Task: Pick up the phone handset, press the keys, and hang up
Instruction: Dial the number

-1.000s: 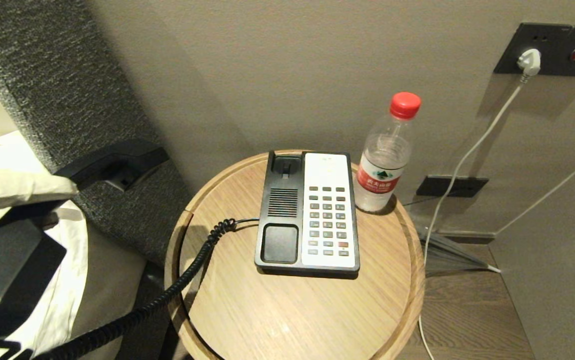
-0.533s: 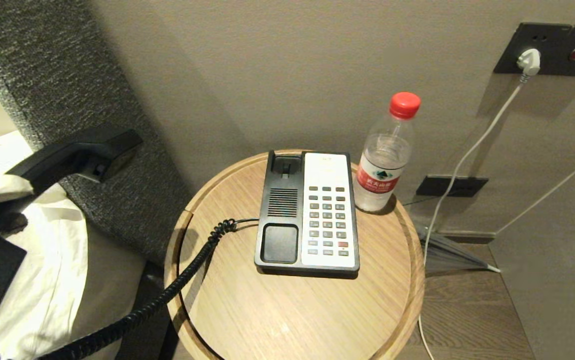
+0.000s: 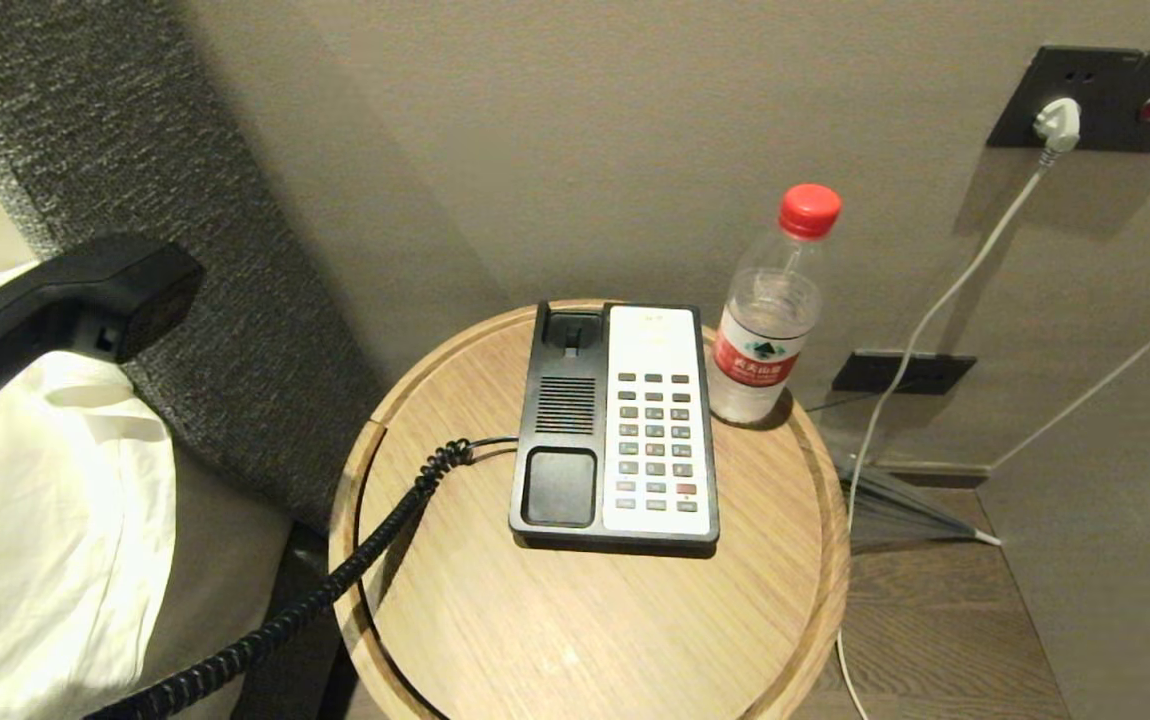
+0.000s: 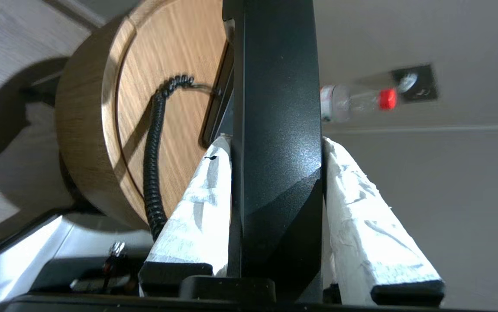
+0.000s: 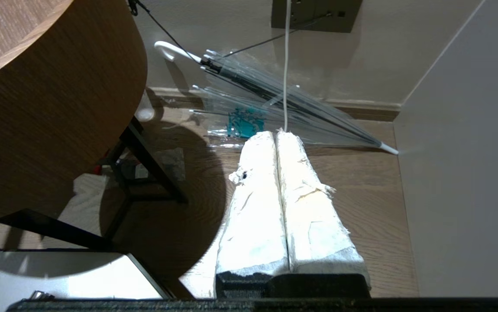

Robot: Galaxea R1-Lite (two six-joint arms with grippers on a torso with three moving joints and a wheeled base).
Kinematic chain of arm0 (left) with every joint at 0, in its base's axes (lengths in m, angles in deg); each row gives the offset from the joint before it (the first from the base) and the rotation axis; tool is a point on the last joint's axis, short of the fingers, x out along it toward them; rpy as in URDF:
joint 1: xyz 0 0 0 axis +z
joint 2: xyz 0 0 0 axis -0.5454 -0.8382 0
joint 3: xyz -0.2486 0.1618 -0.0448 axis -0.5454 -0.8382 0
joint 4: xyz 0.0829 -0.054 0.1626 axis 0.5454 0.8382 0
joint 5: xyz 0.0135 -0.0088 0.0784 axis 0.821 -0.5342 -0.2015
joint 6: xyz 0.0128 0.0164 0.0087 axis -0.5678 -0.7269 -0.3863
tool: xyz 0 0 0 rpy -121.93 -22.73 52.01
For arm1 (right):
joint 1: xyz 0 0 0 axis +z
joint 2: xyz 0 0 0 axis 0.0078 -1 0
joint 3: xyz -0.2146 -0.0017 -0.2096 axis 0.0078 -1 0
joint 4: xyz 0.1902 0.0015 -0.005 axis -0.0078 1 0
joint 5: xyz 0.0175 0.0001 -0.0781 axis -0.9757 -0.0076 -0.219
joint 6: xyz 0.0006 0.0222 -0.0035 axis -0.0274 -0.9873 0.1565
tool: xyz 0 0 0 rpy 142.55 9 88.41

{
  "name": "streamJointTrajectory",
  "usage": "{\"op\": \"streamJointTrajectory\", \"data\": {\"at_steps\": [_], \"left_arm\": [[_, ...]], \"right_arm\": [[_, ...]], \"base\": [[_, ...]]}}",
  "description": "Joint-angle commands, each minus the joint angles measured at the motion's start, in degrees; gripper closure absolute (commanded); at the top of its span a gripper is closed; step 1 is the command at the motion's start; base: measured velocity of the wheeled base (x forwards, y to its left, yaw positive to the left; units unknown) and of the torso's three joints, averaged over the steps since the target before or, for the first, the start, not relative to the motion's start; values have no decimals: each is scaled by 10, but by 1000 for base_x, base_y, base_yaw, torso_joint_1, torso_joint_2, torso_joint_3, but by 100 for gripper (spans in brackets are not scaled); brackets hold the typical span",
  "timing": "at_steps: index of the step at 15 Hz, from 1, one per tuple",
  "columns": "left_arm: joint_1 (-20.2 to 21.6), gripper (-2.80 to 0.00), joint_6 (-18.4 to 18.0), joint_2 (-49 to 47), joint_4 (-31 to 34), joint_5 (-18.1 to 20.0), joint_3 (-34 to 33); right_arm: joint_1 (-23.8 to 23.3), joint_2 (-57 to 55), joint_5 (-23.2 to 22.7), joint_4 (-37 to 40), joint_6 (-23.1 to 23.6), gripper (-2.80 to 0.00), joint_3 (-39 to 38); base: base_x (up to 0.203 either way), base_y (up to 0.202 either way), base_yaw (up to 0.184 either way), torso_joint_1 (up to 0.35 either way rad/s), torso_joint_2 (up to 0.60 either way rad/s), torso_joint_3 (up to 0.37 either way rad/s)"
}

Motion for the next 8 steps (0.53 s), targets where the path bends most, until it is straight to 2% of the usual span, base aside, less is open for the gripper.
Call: {"op": "streamJointTrajectory", "data": {"at_steps": [1,8], "left_arm": [[19,0,4,18,-1,24,-6],[33,0,2,42,-14,68,-26]], "right_arm": [[0,6,1,0,0,0,0],[0,6,0,0,0,0,0]], "base": [[0,0,0,0,0,0],[0,0,0,0,0,0]]}}
